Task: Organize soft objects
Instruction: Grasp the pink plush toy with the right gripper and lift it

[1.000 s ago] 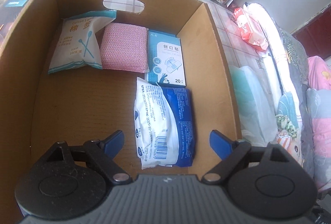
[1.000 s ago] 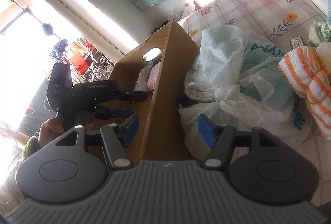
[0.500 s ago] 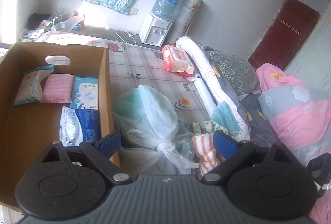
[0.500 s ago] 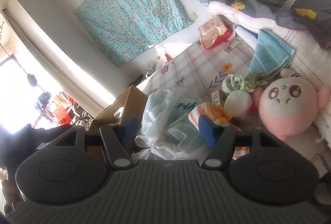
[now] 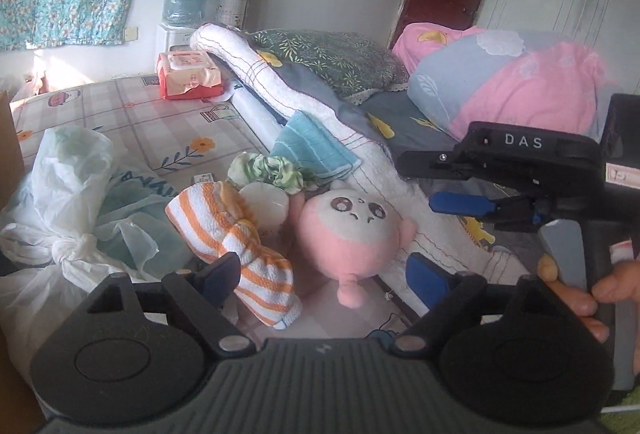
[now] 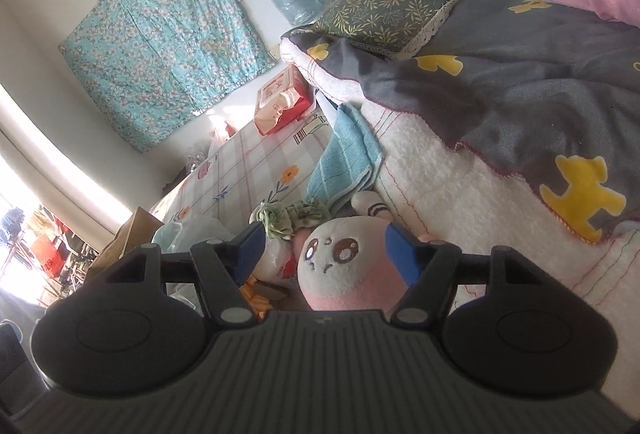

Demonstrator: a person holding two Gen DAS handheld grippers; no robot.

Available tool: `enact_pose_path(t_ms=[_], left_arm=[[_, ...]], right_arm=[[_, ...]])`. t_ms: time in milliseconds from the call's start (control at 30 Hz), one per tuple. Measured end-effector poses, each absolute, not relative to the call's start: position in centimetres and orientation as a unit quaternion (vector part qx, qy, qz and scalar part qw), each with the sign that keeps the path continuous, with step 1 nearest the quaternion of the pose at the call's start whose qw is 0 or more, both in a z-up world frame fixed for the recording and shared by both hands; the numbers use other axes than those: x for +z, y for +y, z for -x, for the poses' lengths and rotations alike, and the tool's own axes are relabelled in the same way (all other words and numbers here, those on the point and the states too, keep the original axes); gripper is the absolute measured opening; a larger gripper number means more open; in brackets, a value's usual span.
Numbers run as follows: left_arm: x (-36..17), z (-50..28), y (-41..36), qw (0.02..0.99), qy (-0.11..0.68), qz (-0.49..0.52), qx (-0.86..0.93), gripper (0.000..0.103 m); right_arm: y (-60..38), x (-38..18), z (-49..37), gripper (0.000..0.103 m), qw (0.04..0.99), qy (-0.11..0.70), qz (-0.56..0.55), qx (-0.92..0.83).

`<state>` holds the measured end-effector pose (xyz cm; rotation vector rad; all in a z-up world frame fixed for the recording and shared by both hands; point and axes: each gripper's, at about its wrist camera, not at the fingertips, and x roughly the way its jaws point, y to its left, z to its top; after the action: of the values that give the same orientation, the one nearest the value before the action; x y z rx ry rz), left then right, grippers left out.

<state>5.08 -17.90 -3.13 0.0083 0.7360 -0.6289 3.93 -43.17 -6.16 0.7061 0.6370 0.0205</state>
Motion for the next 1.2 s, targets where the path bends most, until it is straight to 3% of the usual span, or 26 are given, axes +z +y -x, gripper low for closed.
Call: enact_pose_path(t_ms=[167,333,500,933,1200], left_arm=[[-5.1,-5.4,-20.4,0.869,0.375,-0.041,-0.321,0.068],[-6.3,-6.0,-22.1,0.859,0.383,-0.062,-0.333,0.058],[-7.6,-6.3,-24.1,0.855,0.388,-0.097,-0.331,0.056],[-9.1,-8.7,-24.5,0.844,0.418,-0.080,-0.327,0.052],[-8.7,-8.4,-23.6,0.840,0.422,-0.061,-0.336,0.052]], right_arm=[[-44.5,-7.3,-6.4,0.067,0.869,0.344,-0.354,0.034],[-45.2,-8.1,-9.5,0.067,0.856,0.384,-0.343,0.040],[-44.8,-9.5,-12.0,0.067,0.843,0.432,-0.318,0.038],[-44.7,-11.3,-12.3,0.080,0.793,0.480,-0.364,0.094],[-44.6,-10.9,-10.5,0.071,0.797,0.462,-0.378,0.088]])
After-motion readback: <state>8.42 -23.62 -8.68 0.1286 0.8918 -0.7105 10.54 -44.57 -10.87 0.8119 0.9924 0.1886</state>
